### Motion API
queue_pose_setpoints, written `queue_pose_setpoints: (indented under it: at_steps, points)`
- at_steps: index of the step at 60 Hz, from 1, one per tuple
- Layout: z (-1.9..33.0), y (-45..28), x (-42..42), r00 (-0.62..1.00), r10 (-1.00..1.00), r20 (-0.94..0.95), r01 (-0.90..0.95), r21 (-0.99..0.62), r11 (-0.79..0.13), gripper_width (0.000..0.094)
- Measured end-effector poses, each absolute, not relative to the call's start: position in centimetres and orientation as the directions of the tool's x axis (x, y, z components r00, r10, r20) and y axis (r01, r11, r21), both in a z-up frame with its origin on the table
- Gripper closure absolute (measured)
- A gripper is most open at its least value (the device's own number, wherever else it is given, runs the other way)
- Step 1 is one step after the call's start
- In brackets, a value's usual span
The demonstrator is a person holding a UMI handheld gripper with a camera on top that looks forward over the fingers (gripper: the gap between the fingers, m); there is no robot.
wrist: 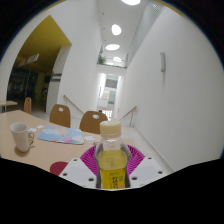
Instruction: Pour water
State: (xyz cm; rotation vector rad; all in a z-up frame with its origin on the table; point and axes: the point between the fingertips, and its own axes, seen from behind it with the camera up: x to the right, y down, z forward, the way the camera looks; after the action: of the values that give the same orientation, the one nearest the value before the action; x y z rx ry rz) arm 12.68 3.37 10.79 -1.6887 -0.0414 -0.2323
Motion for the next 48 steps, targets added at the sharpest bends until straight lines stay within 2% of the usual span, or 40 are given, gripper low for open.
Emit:
queue_pose_setpoints:
  at_steps: [5, 9, 15, 16, 18, 23, 24, 28, 33, 38, 42, 45, 48]
  points:
    - [15.0, 4.6, 8.9, 0.913, -0.109, 0.392, 0.379, -0.917, -0.122, 0.0609]
    - [18.7, 5.7, 5.6, 0.779, -0.119, 0.616, 0.607, -0.788, -0.103, 0.0611]
    - [20.6, 8.7, -2.4, 0.452, -0.097, 0.887, 0.882, -0.461, -0.102, 0.0611]
    - [22.2, 7.6, -2.4, 0.379, -0.079, 0.922, 0.918, -0.386, -0.096, 0.0612]
    - [20.9, 9.0, -4.8, 0.225, -0.089, 0.970, 0.969, -0.233, -0.088, 0.0613]
    - [19.1, 10.3, -10.6, -0.185, -0.093, 0.978, 0.982, 0.180, -0.055, 0.0609]
    - [19.9, 9.5, -10.9, -0.257, -0.080, 0.963, 0.966, 0.254, -0.047, 0.0608]
    - [18.0, 9.2, -13.0, -0.437, -0.074, 0.896, 0.899, 0.437, -0.018, 0.0612]
    - [17.1, 8.1, -13.8, -0.573, -0.073, 0.816, 0.819, 0.573, -0.020, 0.0609]
    - [17.6, 7.0, -12.3, -0.551, -0.052, 0.833, 0.834, 0.551, -0.020, 0.0609]
    - [19.9, 5.2, -11.1, -0.458, -0.084, 0.885, 0.889, 0.457, -0.038, 0.0608]
    - [23.1, 5.0, -9.3, -0.268, -0.108, 0.957, 0.963, 0.265, -0.048, 0.0610]
    - [25.8, 3.9, -6.8, 0.006, -0.138, 0.990, 0.999, -0.013, -0.047, 0.0606]
